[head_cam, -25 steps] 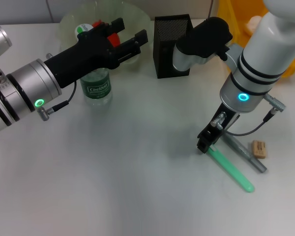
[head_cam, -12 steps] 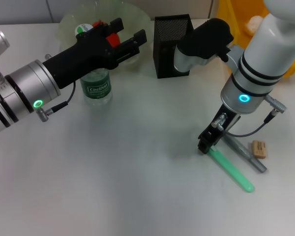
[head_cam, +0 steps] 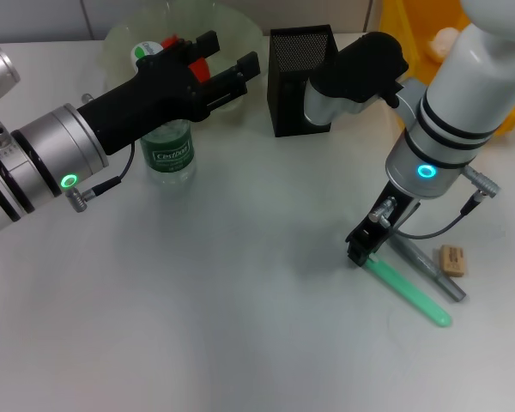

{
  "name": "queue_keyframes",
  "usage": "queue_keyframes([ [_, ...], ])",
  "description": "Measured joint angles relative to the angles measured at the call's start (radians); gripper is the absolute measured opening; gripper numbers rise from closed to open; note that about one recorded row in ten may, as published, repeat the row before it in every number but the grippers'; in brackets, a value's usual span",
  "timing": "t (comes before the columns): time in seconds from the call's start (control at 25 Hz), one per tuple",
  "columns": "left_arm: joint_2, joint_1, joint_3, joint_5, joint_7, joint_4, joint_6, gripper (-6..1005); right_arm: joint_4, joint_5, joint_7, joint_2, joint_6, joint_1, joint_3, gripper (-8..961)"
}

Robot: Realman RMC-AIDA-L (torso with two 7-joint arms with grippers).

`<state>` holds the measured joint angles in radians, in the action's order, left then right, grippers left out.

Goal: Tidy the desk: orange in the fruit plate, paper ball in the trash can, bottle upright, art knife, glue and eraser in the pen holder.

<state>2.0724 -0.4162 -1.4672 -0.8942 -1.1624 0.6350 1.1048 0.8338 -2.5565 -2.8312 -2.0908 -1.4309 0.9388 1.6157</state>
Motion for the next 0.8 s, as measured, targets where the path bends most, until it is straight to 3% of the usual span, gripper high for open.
queue_keyframes([
  [0.24, 0.000, 0.005, 0.005, 0.000, -0.002, 0.000, 0.010, 769, 0.090, 0.006, 0.006, 0.004, -0.001, -0.048, -0.019, 186],
  [0.6, 0.000, 0.015, 0.008, 0.002, 0.005, 0.000, 0.024, 769, 0.473, 0.042, 0.088, 0.002, 0.075, -0.259, -0.197, 186],
  [0.8, -0.001, 0.018, 0.012, 0.003, 0.006, 0.000, 0.025, 769, 0.513, 0.149, 0.166, 0.002, 0.153, -0.306, -0.289, 186],
])
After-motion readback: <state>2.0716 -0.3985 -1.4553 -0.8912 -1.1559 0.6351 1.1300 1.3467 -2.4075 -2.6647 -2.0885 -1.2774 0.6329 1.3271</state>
